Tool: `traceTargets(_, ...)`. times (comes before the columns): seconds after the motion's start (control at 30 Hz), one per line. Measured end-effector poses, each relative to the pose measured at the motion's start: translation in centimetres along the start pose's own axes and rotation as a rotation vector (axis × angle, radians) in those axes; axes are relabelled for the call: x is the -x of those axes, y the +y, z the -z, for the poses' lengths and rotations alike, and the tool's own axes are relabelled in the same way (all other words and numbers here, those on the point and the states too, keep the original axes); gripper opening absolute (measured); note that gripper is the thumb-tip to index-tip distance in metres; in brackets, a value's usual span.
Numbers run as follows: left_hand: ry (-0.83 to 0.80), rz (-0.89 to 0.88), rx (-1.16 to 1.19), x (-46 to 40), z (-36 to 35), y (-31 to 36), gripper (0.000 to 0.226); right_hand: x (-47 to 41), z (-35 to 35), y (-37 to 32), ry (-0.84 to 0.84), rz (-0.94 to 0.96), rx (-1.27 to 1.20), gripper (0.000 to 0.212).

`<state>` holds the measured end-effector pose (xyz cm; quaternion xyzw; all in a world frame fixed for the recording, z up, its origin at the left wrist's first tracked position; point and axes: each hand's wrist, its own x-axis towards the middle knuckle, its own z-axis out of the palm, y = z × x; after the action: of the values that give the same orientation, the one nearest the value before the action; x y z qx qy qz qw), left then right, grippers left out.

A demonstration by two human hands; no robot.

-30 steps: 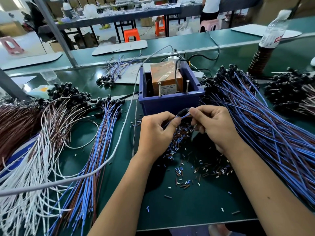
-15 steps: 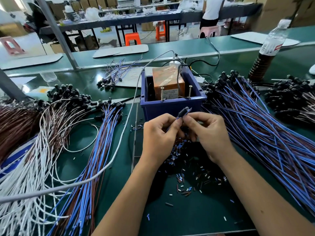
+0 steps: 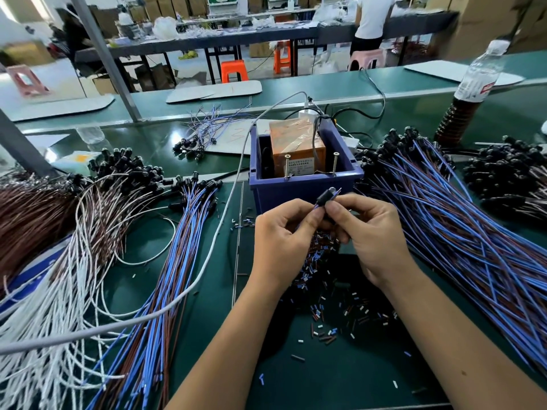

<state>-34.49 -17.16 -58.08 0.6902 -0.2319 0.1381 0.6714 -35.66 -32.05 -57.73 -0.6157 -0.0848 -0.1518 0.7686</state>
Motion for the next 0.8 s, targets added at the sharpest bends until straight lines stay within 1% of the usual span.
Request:
traceTargets(0.1,0.07,-0.055,-0.076,0.0,-0.1,-0.4,0.008,0.1,-0.2,-0.3,0.005,0.015,0.004,0.008)
traceTargets(0.17,0.13,-0.074,-0.125,0.0,-0.2,-0.6,0.008,0.1,-0.2,-0.3,0.032,0.012,0.009,0.01)
traceTargets(0.27,0.239,-0.041,-0.077,0.0,-0.3,-0.4,0.022,0.0,-0.1,-0.4,0.056,-0.019,-0.007,0.016)
traceTargets(0.3,0.251,-0.02,-0.054,-0.1,-0.2,-0.4,0.026,0.0,-0.2,-0.4,0.052,-0.029,-0.018,0.018)
traceTargets(0.37,0.209,-0.013,-0.08,-0.2,-0.2,-0.4,0.027,0.1,-0.4,-0.3,0.053,-0.033,-0.031,0.017)
traceTargets(0.4,0.166,-0.022,-0.103,-0.1,-0.3,-0.3,0.023,0.1,-0.5,-0.3,0.058,-0.03,-0.035,0.015)
traceTargets(0.47,0.1,-0.015,-0.074,0.0,-0.6,-0.2,0.01,0.1,-0.5,-0.3,0.079,-0.031,-0.049,0.011)
traceTargets(0.53,0.092,-0.002,-0.023,0.0,-0.7,-0.1,0.002,0.0,-0.4,-0.3,0.097,-0.037,-0.065,0.01)
traceTargets(0.6,0.129,-0.007,-0.001,0.0,-0.6,0.0,0.002,0.0,-0.4,-0.4,0.097,-0.041,-0.079,0.012)
traceTargets(0.67,0.193,-0.031,-0.013,0.0,-0.4,0.1,0.005,0.0,-0.5,-0.4,0.116,-0.039,-0.088,0.019)
traceTargets(0.7,0.232,-0.046,-0.021,0.0,-0.2,0.2,0.007,0.0,-0.4,-0.5,0.126,-0.032,-0.097,0.019)
traceTargets(0.77,0.316,-0.06,-0.012,0.0,0.1,0.4,0.008,0.0,-0.1,-0.7,0.129,0.015,-0.095,0.011)
traceTargets(0.8,0.359,-0.06,0.0,-0.1,0.2,0.5,0.008,0.0,0.1,-0.8,0.131,0.046,-0.078,0.01)
